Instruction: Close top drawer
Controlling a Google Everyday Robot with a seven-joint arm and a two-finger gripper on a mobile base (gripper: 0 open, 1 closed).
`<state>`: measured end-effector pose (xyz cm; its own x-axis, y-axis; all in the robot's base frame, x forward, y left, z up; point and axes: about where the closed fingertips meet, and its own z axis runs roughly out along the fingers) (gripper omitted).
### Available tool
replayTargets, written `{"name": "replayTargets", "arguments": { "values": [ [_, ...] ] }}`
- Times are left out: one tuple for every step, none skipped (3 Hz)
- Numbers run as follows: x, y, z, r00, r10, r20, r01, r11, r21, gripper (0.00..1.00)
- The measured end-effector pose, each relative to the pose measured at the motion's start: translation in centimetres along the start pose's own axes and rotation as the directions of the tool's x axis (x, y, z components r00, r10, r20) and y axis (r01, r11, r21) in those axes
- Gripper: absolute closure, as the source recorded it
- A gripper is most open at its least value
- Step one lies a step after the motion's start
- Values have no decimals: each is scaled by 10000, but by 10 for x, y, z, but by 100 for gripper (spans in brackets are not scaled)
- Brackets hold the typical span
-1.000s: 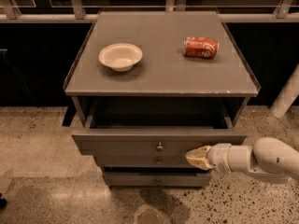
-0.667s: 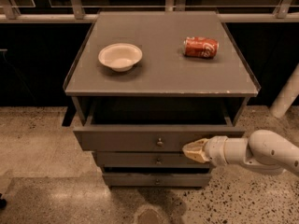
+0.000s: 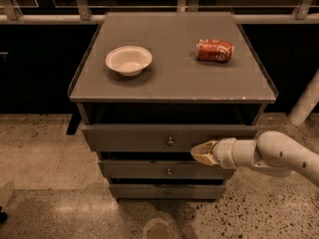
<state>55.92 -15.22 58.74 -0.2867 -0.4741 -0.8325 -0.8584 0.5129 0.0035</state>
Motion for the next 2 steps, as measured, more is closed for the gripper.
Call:
{"name": "replayTargets", "arguments": {
  "values": [
    [-12, -20, 18, 9995, -303, 107, 302, 9995, 65, 100],
    [-13, -19, 18, 9994, -322, 113, 321, 9995, 69, 100]
  ]
}}
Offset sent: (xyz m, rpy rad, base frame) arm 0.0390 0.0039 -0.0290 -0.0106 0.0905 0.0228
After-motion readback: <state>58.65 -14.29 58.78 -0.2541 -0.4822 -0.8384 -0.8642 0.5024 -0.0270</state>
